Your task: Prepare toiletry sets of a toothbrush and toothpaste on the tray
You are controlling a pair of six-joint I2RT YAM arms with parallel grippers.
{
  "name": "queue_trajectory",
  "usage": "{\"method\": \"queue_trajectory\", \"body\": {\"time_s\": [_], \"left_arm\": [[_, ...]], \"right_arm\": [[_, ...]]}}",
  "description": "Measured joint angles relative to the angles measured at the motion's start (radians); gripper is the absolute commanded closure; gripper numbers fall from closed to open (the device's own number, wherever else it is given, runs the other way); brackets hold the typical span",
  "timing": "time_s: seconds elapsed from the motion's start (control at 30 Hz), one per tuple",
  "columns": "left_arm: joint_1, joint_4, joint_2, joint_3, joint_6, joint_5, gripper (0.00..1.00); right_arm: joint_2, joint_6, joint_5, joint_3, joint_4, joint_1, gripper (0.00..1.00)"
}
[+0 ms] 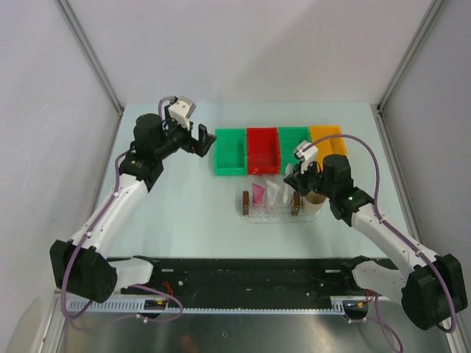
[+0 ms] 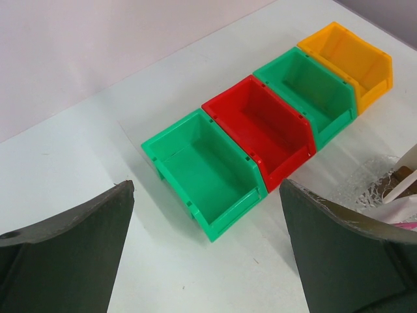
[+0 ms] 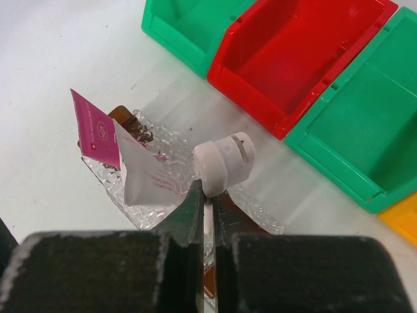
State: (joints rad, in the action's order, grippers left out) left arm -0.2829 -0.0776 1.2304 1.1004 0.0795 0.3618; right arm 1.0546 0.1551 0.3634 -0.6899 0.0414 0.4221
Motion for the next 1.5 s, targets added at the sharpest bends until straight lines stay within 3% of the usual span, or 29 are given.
{"method": "queue_trajectory", "body": {"time_s": [1.5], "left_arm": [[0.003,0.000,0.000,-0.009,0.000,0.016,0.03]], "right_arm": [[0.049,-0.003,-0.008,0.017,-0.039,0.016,1.00]]}}
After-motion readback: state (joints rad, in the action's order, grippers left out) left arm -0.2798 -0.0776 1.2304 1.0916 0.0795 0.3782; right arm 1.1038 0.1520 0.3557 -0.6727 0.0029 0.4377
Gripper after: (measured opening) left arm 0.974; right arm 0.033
